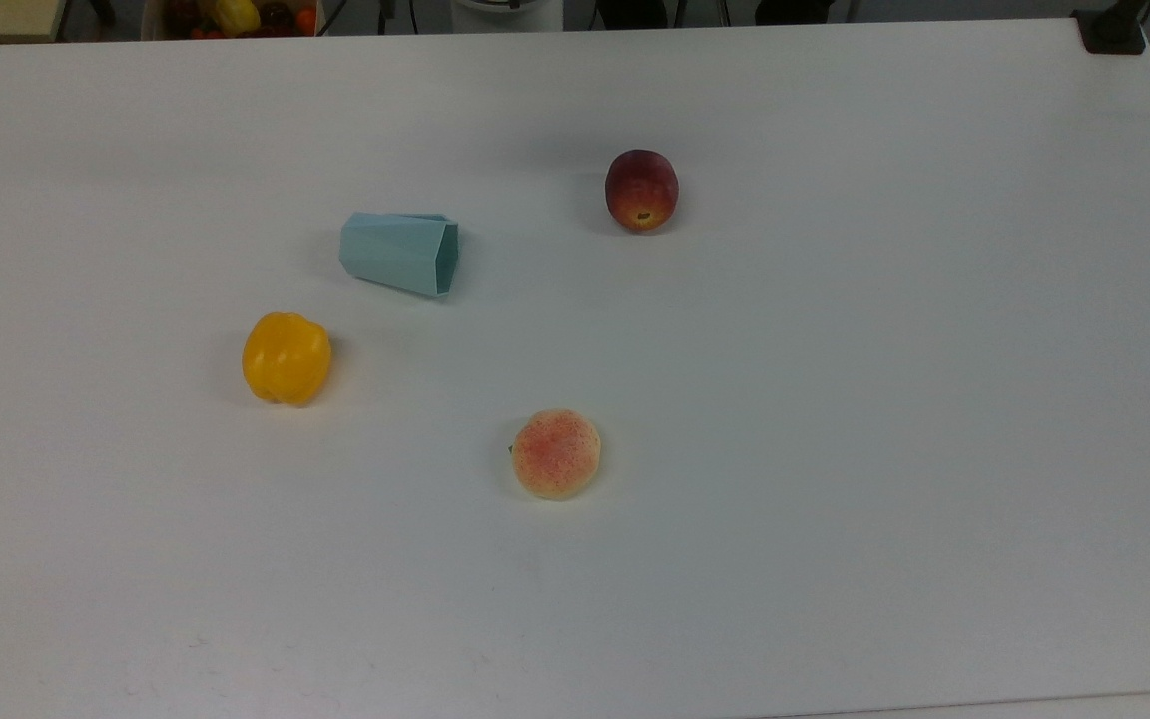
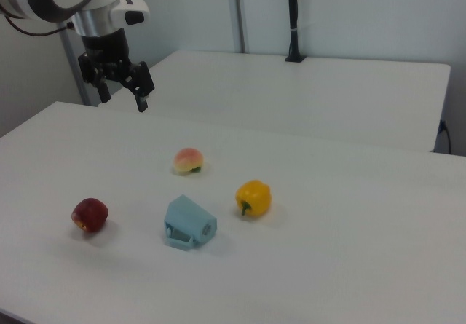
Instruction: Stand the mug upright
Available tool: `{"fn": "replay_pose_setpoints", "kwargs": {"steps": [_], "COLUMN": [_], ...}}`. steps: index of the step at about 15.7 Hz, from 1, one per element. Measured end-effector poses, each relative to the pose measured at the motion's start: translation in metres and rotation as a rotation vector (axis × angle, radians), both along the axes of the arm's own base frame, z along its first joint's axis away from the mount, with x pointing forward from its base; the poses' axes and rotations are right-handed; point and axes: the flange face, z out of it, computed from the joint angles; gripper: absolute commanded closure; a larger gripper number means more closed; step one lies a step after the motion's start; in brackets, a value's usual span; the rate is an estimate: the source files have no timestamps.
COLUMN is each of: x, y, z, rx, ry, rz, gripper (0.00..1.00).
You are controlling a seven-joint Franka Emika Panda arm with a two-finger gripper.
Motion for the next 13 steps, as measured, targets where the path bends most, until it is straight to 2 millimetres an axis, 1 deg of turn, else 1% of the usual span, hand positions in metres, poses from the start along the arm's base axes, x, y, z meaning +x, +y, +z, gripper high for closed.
{"fn": "replay_pose_setpoints", "kwargs": {"steps": [7,13], "x": [-0.0002,-0.0003], "y": [0.0056,0.0056], "z": [0.0000,0.0002], "rx": [-0.006,-0.006], "ry": [-0.001,-0.001], "rz": [0.011,0.011], "gripper": [0.00,0.00]}}
